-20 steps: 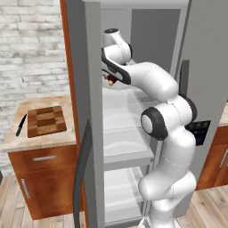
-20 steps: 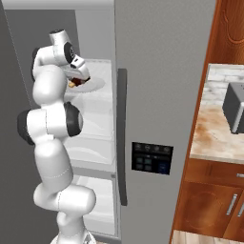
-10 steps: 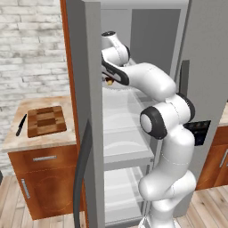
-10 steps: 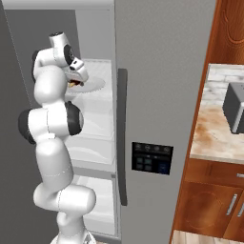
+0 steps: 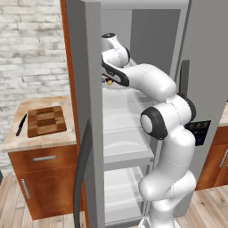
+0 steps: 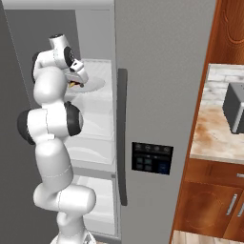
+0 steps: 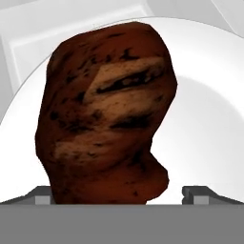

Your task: Retrieve the steak from the fridge and place it on the cutting board.

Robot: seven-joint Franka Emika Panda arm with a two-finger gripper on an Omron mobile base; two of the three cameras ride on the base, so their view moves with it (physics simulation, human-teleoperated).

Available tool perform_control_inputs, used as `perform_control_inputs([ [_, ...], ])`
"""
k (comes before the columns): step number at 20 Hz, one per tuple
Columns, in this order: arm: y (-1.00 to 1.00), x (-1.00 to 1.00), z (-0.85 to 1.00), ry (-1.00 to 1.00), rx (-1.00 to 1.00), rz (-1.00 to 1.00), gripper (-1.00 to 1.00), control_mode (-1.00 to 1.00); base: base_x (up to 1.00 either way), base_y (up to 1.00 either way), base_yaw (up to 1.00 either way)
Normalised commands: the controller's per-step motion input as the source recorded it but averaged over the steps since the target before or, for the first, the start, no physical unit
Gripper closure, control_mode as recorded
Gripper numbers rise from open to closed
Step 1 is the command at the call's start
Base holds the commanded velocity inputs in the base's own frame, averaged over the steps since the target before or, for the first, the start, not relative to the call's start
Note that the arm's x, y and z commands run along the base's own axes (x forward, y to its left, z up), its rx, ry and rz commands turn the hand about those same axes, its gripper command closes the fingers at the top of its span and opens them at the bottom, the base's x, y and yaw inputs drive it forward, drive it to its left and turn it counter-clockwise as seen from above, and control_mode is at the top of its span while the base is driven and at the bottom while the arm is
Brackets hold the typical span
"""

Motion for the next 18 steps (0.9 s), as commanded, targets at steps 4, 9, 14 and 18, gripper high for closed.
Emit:
perform_control_inputs([
  [4, 0.0, 0.0, 0.0, 0.0, 0.0, 0.0, -1.0, -1.0, 0.0, 0.0, 0.0],
  [9, 0.0, 0.01, 0.0, 0.0, 0.0, 0.0, 1.0, -1.0, 0.0, 0.0, 0.0],
  [14, 0.0, 0.01, 0.0, 0.0, 0.0, 0.0, 1.0, -1.0, 0.0, 0.0, 0.0],
  [18, 0.0, 0.0, 0.03, -0.02, 0.0, 0.0, 1.0, -1.0, 0.0, 0.0, 0.0],
])
